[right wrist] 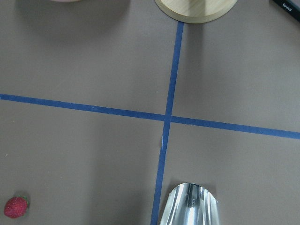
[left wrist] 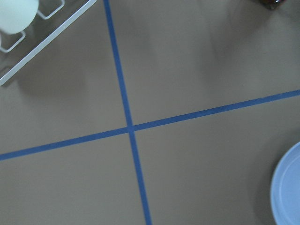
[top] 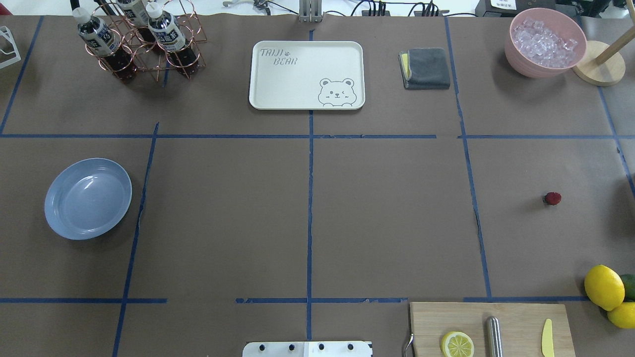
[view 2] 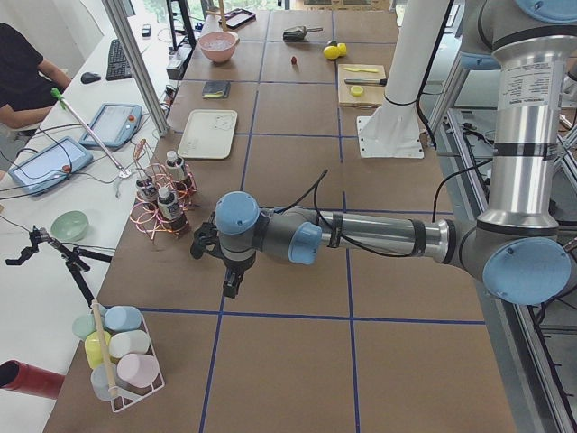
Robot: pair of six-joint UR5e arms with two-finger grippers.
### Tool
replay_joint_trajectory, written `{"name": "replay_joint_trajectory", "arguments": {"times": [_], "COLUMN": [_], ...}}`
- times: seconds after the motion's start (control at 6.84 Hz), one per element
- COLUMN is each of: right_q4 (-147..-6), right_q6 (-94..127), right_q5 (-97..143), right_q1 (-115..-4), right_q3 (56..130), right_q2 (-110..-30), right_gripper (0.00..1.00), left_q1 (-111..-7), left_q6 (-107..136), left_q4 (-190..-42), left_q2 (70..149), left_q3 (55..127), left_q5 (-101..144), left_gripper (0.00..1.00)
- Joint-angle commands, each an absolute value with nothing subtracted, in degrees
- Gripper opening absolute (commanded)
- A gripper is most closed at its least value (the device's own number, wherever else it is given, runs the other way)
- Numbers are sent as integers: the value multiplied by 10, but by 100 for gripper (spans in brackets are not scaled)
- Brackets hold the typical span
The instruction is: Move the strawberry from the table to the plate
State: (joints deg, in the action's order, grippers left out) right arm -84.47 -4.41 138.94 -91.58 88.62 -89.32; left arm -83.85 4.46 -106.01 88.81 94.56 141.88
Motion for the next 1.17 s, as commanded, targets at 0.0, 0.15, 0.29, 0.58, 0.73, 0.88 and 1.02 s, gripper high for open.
{"name": "replay_joint_trajectory", "arguments": {"times": [0.0, 0.15, 0.29, 0.58, 0.73, 0.88, 1.02], "right_q4": [-845, -845, -845, -843, -843, -843, -843], "right_q6": [-44, -43, -43, -45, -44, -44, -44], "right_q5": [1390, 1390, 1390, 1389, 1390, 1390, 1390], "right_q1": [-916, -916, -916, -916, -915, -915, -915], "right_q3": [886, 886, 887, 886, 886, 886, 886], "right_q2": [-893, -892, -889, -889, -889, -889, -889], "right_gripper": [100, 100, 100, 100, 100, 100, 100], "left_q1": [-771, -726, -672, -578, -544, -521, -513], "left_q6": [213, 337, 408, 490, 521, 529, 529], "left_q4": [-1236, -1354, -1424, -1445, -1446, -1459, -1478], "left_q2": [848, 816, 795, 794, 795, 801, 802], "left_q3": [945, 945, 945, 944, 941, 923, 906], "left_q5": [1402, 1379, 1326, 1222, 1182, 1159, 1158], "left_gripper": [100, 100, 100, 98, 94, 90, 87]}}
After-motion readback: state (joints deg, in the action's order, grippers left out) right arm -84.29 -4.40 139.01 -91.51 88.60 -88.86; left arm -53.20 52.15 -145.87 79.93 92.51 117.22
